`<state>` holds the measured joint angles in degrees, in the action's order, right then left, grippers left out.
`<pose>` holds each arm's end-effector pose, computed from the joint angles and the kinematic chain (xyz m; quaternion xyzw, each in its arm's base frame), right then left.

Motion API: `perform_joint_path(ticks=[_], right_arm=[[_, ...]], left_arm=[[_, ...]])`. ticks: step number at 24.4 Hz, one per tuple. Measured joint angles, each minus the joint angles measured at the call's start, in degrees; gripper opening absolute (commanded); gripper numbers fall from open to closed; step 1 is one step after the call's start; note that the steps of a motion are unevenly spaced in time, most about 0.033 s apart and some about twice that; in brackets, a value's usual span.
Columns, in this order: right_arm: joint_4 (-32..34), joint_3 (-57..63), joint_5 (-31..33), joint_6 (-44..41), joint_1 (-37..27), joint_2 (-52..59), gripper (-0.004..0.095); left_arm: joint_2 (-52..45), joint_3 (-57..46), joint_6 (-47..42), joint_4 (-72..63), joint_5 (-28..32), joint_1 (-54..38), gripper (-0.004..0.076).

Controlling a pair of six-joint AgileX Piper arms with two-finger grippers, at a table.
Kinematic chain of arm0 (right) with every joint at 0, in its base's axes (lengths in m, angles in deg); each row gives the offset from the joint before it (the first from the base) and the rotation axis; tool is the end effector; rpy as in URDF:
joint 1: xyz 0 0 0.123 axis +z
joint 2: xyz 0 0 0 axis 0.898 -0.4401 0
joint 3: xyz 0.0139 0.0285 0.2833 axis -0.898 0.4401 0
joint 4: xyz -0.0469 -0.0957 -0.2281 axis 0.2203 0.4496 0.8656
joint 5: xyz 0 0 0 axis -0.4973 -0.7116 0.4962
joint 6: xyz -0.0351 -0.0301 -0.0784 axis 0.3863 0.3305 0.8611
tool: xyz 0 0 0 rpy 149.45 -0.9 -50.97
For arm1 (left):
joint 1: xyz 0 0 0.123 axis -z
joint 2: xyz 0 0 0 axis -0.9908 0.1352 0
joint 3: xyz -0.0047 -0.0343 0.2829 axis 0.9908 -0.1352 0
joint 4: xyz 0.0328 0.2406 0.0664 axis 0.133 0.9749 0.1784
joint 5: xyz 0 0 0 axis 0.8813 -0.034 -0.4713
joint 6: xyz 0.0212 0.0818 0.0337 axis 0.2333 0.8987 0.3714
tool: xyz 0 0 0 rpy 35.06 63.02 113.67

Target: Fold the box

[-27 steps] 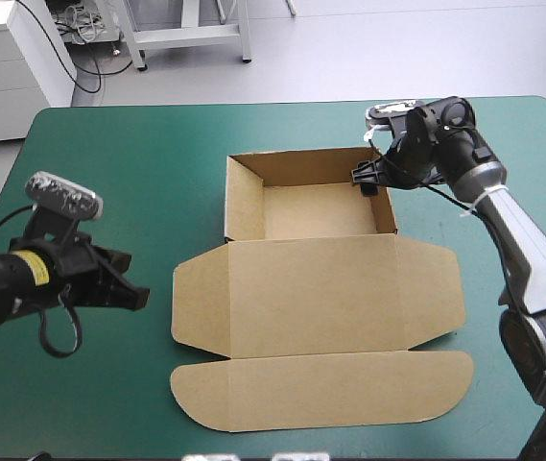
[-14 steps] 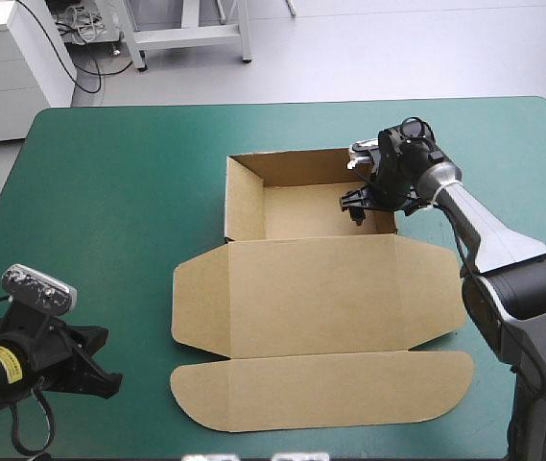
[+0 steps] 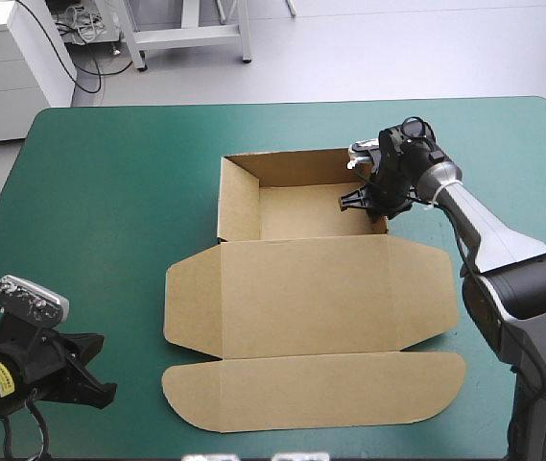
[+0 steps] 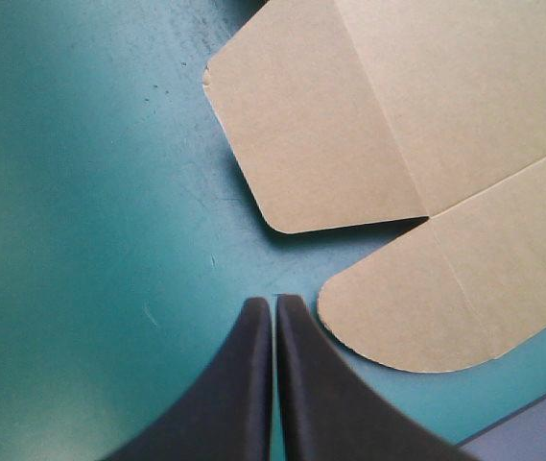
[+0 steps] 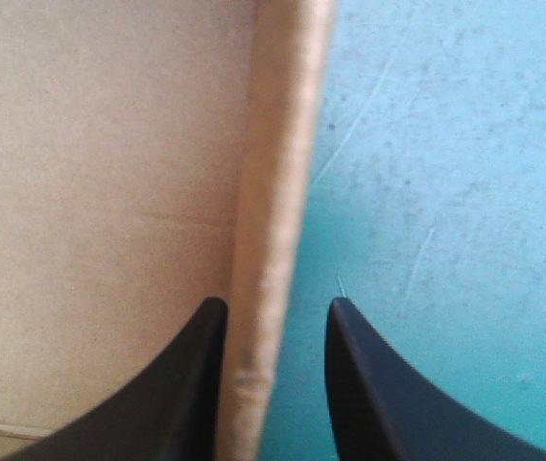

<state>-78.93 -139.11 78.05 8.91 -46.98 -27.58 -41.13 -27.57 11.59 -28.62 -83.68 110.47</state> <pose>0.4170 0.1216 0.2563 -0.1074 0.9850 -0.0024 0.1349 0.0623 -0.0335 0.3686 0.2061 0.9060 -0.0983 0.3563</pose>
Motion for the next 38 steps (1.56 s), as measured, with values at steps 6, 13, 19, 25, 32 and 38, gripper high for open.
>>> perform_joint_path(ticks=[6, 13, 19, 25, 32, 38], right_arm=[[-0.28, -0.05, 0.00, -0.05, 0.00, 0.00, -0.0021], [-0.28, -0.05, 0.00, -0.05, 0.00, 0.00, -0.0013], [-0.41, -0.05, 0.20, 0.35, 0.00, 0.00, 0.0344], [-1.17, -0.05, 1.06, 0.95, 0.00, 0.00, 0.0920], [-2.29, 0.01, 1.12, 0.95, 0.05, 1.46, 0.0906], [-1.10, -5.47, 1.75, 1.02, 0.05, 14.71, 0.0906]], left_arm=[[-0.04, 0.00, -0.11, 0.00, 0.00, 0.00, -0.0008], [-0.04, 0.00, -0.11, 0.00, 0.00, 0.00, -0.0008], [-0.04, 0.00, -0.52, 0.00, 0.00, 0.00, -0.0008], [-0.04, 0.00, -0.55, 0.00, 0.00, 0.00, -0.0008], [-0.04, 0.00, -0.55, 0.00, 0.00, 0.00, -0.0008], [-0.04, 0.00, -0.55, 0.00, 0.00, 0.00, -0.0008]])
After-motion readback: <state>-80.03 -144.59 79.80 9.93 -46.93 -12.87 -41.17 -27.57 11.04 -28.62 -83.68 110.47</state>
